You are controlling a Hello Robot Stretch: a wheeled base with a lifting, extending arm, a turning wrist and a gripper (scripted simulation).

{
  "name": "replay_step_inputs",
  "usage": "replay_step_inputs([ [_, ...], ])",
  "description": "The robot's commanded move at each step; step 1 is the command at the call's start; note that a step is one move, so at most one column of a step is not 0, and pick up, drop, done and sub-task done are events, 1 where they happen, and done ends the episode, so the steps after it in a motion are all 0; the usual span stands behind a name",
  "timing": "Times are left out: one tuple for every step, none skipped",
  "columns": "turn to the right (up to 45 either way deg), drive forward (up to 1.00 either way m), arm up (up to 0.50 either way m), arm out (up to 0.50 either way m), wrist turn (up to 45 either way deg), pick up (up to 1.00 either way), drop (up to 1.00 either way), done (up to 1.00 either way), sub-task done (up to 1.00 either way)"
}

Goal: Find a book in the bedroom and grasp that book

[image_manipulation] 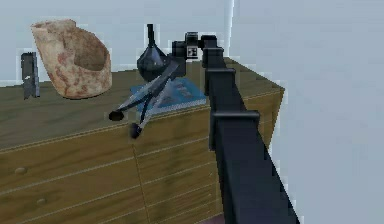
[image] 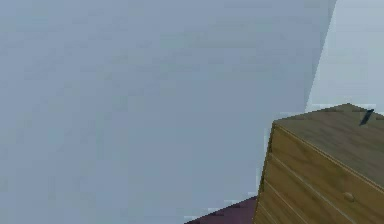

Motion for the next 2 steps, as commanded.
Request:
replay_step_inputs([
  [0.0, 0.0, 0.0, 0.0, 45.0, 0.0, 0.0, 0.0, 0.0],
  [0.0, 0.0, 0.0, 0.0, 24.0, 0.0, 0.0, 0.0, 0.0],
])
